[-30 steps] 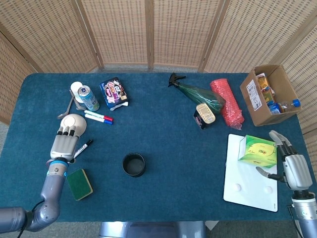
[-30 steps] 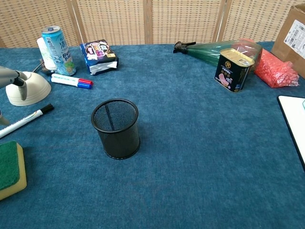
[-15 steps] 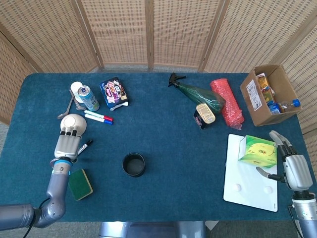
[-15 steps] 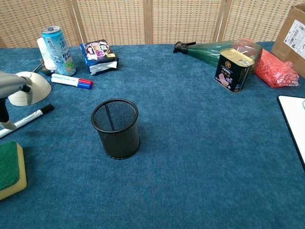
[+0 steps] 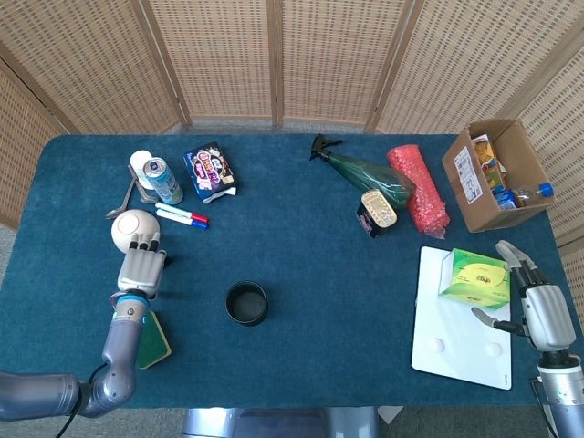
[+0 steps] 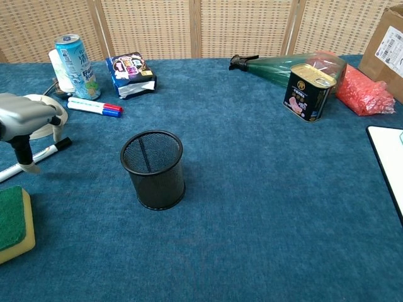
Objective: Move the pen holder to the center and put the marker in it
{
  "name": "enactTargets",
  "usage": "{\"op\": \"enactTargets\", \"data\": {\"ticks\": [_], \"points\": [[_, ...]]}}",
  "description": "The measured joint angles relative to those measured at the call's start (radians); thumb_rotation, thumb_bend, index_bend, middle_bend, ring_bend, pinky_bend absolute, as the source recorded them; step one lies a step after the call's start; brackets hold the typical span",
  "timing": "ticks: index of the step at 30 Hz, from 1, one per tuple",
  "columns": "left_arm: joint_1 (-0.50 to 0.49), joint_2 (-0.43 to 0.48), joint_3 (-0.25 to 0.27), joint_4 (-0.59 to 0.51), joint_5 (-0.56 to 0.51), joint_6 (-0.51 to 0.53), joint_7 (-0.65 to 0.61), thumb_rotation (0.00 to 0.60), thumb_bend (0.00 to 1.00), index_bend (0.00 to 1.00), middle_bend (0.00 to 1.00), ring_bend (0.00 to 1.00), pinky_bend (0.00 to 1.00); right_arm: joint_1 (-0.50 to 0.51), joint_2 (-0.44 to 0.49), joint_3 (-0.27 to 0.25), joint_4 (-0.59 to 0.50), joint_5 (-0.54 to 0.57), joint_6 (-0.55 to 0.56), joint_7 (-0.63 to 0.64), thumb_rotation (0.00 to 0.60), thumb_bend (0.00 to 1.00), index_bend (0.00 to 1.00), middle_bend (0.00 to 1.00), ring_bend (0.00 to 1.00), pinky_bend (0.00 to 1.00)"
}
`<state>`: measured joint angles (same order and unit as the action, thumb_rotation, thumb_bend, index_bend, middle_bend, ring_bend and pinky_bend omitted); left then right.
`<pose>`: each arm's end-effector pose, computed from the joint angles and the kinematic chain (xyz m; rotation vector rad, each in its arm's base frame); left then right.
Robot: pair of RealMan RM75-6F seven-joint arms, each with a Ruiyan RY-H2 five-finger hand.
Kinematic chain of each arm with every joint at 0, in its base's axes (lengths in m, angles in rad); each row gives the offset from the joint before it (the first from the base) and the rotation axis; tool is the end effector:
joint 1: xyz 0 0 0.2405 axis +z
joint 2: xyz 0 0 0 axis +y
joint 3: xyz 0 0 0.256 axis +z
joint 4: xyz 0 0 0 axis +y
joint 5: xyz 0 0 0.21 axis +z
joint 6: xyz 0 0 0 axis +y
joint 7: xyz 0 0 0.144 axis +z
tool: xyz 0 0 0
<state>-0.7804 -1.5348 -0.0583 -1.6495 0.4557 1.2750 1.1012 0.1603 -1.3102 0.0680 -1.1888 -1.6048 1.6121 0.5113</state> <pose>-0.2086 0.3131 -0.0033 -1.7129 -0.7787 -0.1614 -0.3335 -0.2124 0.1500 1.3559 -0.9335 1.3173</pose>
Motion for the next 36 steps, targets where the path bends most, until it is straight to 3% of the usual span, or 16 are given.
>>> {"op": "enactTargets", "data": {"ticks": [15, 27, 36], "points": [[-0.007, -0.031, 0.006, 0.003, 0.025, 0.019, 0.022, 0.600, 0.05, 0.32, 0.00, 0.00, 0.00, -0.002, 0.003, 0.001, -0.001, -0.001, -0.002, 0.016, 0.600, 0.00, 0.01, 0.07, 0.15, 0.31], [-0.001, -0.006, 0.009, 0.010, 0.029, 0.037, 0.038, 0.600, 0.05, 0.33, 0.00, 0.00, 0.00, -0.003, 0.008, 0.000, -0.008, -0.005, -0.001, 0.041, 0.600, 0.00, 0.01, 0.07, 0.15, 0.31], [-0.011, -0.052, 0.016, 0.043, 0.019, 0.037, 0.083, 0.600, 0.05, 0.33, 0.00, 0.00, 0.00, -0.006, 0.012, 0.003, -0.010, -0.003, 0.005, 0.046, 0.600, 0.00, 0.01, 0.07, 0.16, 0.31]]}}
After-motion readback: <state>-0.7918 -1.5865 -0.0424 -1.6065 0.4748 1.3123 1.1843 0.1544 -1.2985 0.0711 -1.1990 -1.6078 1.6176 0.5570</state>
